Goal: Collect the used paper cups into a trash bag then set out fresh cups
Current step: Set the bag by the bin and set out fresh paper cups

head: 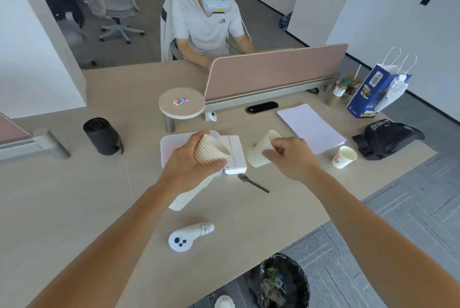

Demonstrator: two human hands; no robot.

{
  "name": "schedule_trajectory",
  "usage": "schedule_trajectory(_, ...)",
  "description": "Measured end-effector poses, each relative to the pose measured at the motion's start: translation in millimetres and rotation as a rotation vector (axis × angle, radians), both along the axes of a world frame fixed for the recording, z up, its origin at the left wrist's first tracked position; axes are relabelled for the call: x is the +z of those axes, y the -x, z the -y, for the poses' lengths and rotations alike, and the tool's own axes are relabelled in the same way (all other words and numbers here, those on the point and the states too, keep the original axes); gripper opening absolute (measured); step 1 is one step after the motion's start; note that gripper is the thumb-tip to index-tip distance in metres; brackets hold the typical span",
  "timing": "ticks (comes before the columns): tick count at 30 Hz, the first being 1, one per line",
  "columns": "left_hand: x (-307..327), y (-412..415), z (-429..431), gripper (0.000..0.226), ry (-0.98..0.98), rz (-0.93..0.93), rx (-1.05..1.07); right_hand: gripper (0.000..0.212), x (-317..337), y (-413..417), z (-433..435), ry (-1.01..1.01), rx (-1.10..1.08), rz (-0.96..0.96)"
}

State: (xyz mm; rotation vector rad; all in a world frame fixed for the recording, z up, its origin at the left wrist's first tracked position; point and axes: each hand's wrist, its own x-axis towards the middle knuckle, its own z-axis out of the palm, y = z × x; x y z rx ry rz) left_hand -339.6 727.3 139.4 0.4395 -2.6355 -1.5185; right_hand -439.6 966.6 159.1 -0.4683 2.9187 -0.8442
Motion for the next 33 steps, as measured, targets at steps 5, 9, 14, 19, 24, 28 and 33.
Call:
schedule_trajectory(5,-0.9,8.2,-0.1,0.063,0.043,0.022,0.092,0.018,-102.9,-9.3,0.2,-0.429,0.178,0.064)
schedule_trajectory(9,-2.4,15.0,-0.1,0.059,0.081,0.037,0.179,0.026,-148.2,-8.2,-0.7,-0.507,0.278,0.022)
schedule_trajectory(14,-6.2,18.3,4.1,0.065,0.120,0.070,0.256,0.026,-181.5,3.4,2.6,-0.532,0.416,0.052)
schedule_trajectory(19,-5.9,17.3,6.2,0.064,0.132,0.072,0.275,0.040,-191.8,13.8,3.9,-0.624,0.493,0.012)
schedule_trajectory(24,-5.9,5.5,14.6,0.066,0.126,0.043,0.249,0.071,-155.4,16.9,22.7,-0.420,0.344,-0.167)
schedule_trajectory(28,-5.6,-12.8,26.1,0.069,0.130,0.025,0.220,0.050,-83.5,0.9,68.6,0.166,0.352,-0.150)
schedule_trajectory(33,2.2,-49.2,52.8,0.067,0.106,0.007,0.175,0.023,-19.2,-62.1,141.0,0.434,0.525,-0.084)
